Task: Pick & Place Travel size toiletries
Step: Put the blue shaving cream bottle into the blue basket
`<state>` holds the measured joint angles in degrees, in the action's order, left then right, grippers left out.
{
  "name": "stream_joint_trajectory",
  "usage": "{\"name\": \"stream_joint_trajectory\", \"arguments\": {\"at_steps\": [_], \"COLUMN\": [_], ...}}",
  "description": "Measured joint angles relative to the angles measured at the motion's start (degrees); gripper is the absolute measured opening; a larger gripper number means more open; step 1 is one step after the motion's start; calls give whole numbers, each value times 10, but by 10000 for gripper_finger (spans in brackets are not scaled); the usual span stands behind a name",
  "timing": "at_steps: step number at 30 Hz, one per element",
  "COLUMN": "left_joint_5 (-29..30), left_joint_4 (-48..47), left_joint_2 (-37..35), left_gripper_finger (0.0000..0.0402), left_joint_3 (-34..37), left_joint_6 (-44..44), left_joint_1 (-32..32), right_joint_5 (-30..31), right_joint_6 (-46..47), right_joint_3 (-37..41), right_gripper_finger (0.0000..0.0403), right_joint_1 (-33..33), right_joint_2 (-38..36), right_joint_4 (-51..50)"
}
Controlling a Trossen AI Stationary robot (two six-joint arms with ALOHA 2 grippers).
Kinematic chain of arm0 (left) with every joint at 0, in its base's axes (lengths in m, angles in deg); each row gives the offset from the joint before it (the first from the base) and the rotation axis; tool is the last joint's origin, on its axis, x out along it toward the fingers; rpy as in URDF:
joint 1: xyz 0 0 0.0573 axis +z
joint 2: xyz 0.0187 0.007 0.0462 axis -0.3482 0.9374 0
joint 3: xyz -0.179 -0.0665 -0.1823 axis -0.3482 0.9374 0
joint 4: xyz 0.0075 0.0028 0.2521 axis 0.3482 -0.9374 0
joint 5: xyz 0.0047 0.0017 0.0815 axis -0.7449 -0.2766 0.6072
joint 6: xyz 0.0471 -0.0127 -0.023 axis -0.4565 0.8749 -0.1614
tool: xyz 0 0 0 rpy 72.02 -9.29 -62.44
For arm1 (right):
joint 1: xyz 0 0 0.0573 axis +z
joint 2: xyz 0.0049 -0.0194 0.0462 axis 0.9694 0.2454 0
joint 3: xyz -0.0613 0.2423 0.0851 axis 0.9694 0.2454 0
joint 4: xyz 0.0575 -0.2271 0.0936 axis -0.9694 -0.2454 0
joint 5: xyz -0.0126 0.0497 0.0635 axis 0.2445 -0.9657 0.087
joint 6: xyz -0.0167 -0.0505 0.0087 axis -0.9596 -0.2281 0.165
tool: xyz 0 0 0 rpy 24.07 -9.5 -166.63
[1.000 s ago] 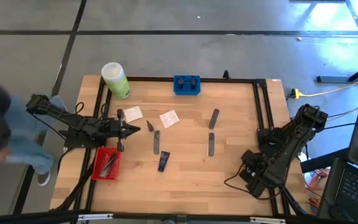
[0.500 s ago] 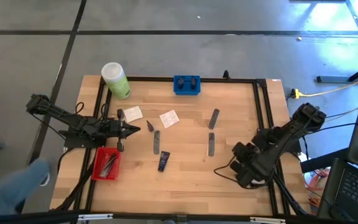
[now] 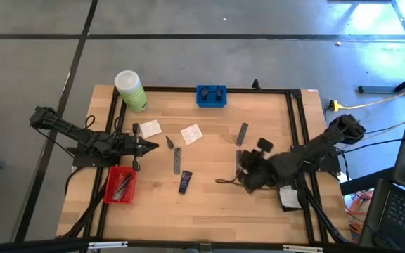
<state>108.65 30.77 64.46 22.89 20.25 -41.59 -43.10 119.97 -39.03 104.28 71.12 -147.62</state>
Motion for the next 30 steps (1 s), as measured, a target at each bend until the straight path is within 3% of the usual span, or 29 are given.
{"name": "stream_joint_trajectory", "arguments": {"at_steps": [5, 10, 18, 30], "left_joint_5": [0, 0, 0, 0], "left_joint_4": [0, 0, 0, 0], "left_joint_2": [0, 0, 0, 0], "left_gripper_finger": [9, 12, 10, 9], "left_joint_3": [0, 0, 0, 0], "left_joint_6": [0, 0, 0, 0], "left_joint_1": [0, 0, 0, 0], "right_joint_5": [-57, -80, -117, -180], "right_joint_6": [-138, -182, -210, -291], "right_joint_3": [-9, -9, -8, 89], "right_gripper_finger": [7, 8, 3, 1], "right_joint_1": [-65, -101, -104, -146], "right_joint_2": [0, 0, -25, -141], "right_joint_4": [79, 88, 95, 256]}}
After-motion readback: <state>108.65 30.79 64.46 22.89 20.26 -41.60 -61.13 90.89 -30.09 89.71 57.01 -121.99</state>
